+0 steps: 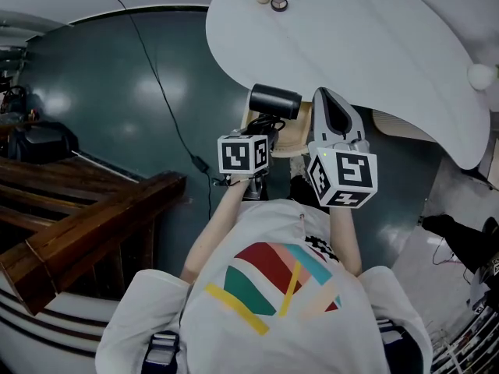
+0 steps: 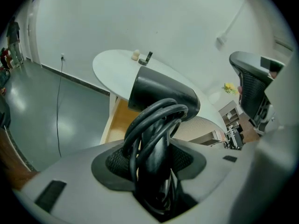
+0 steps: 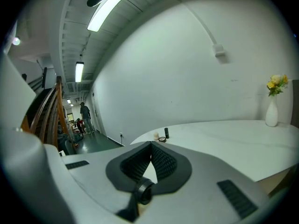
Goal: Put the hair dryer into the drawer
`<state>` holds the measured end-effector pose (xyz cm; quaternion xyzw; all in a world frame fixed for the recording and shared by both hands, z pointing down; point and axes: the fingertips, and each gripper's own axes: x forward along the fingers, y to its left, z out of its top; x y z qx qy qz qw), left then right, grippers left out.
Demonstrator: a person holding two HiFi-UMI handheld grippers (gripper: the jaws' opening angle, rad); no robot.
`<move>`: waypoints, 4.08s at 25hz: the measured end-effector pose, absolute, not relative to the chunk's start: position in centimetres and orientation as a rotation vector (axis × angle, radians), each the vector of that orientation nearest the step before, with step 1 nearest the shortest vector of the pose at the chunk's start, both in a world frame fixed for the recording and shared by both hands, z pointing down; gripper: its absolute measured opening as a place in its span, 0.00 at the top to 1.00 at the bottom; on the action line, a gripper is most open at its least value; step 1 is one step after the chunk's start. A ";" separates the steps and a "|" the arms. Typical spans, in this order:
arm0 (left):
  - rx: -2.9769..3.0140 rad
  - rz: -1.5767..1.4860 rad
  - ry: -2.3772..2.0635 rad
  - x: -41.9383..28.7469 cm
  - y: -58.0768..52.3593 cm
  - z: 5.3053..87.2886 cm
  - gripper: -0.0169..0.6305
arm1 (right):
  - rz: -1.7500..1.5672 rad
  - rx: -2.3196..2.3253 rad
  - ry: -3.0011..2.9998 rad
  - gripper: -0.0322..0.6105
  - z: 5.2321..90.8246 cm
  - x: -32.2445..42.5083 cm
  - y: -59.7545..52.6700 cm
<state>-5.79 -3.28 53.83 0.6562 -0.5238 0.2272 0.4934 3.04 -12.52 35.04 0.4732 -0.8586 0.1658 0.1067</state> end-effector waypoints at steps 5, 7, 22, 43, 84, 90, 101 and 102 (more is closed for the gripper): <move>1.554 0.616 -1.209 -4.9 -2.1 55.8 0.63 | 0.510 1.429 -2.505 0.93 35.5 4.1 -12.5; 1.546 0.637 -1.196 -4.7 -1.8 56.3 0.63 | 0.510 1.440 -2.499 0.93 35.5 4.4 -12.5; 1.506 0.705 -1.149 -4.6 -0.3 57.7 0.63 | 0.513 1.479 -2.492 0.93 35.3 5.1 -12.0; 1.415 0.868 -1.041 -3.8 -2.4 62.1 0.63 | 0.504 1.664 -2.376 0.93 35.2 10.5 -11.7; 1.647 0.776 -1.177 -4.1 -10.9 69.6 0.63 | 0.553 1.581 -2.079 0.93 41.4 10.9 -9.4; 1.661 0.780 -1.183 -4.0 -11.7 71.3 0.63 | 0.566 1.550 -2.078 0.93 42.7 9.9 -9.6; 1.616 0.786 -1.178 -4.1 -12.4 74.5 0.63 | 0.598 1.459 -2.107 0.93 45.1 7.0 -9.8; 1.608 0.788 -1.182 -4.2 -12.4 74.7 0.63 | 0.602 1.456 -2.107 0.93 45.3 6.9 -9.7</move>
